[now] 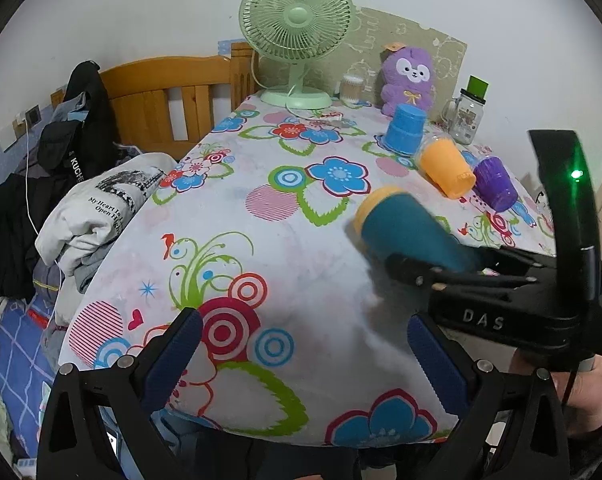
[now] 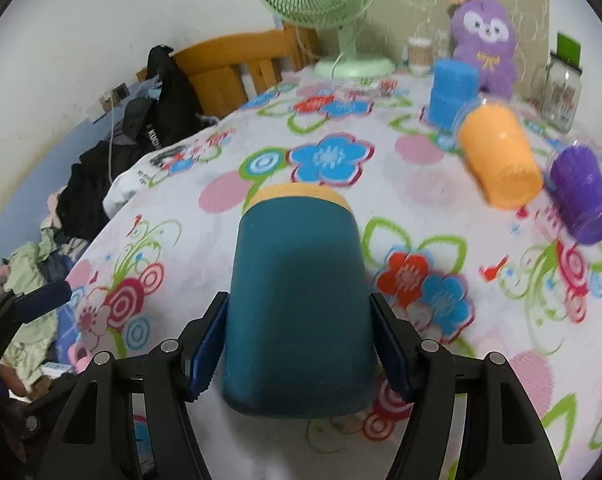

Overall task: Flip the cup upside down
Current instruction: 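Carry the teal cup to the left gripper, which grasps it while the right gripper releases, then rotate the teal cup in the left gripper so its yellow rim faces down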

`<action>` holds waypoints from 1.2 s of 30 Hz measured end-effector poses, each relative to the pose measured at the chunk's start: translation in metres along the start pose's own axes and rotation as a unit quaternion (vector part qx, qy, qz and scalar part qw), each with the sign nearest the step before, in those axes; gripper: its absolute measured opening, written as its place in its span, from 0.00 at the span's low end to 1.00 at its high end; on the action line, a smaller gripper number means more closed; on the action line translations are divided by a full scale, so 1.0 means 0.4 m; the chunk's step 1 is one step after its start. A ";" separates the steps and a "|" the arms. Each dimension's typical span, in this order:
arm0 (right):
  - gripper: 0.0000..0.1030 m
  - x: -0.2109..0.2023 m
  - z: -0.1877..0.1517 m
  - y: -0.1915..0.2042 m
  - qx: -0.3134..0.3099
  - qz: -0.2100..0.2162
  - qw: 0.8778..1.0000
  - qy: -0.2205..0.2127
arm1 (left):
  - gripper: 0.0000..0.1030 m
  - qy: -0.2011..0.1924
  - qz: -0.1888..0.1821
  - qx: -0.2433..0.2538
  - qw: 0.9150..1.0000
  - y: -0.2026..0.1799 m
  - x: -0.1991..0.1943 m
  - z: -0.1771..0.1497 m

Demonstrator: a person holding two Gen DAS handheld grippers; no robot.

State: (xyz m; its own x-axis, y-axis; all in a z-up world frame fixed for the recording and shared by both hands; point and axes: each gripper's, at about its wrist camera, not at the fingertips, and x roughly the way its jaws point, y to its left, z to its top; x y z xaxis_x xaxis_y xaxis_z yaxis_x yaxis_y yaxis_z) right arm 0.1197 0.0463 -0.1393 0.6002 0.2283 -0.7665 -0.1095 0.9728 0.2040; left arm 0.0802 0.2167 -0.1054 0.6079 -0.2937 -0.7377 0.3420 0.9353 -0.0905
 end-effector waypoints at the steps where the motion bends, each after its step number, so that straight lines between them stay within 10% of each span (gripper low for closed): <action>1: 0.72 -0.007 -0.001 -0.007 0.006 0.013 1.000 0.002 | 1.00 -0.002 0.000 0.001 1.000 -0.003 -0.003 0.000; 9: 0.84 -0.148 0.015 -0.119 0.092 0.068 0.992 -0.050 | 1.00 -0.015 -0.014 0.011 1.000 -0.049 -0.008 0.021; 17: 0.88 -0.290 -0.025 -0.226 0.114 0.029 0.988 -0.099 | 1.00 -0.024 -0.036 0.033 0.999 -0.155 0.041 0.071; 28: 0.88 -0.279 -0.089 -0.320 0.143 0.033 0.985 -0.087 | 1.00 0.031 -0.026 0.040 0.998 -0.239 0.163 0.069; 36: 0.88 -0.263 -0.090 -0.338 0.150 0.045 0.984 -0.087 | 0.81 0.032 -0.028 0.034 0.999 -0.228 0.170 0.062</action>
State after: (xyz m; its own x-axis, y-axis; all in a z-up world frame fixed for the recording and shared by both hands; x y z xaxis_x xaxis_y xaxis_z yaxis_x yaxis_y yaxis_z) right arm 0.0430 -0.1077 -0.1079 0.7288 0.2766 -0.6264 0.0556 0.8879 0.4567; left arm 0.1080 0.1066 -0.1308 0.5403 -0.3291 -0.7744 0.4233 0.9017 -0.0878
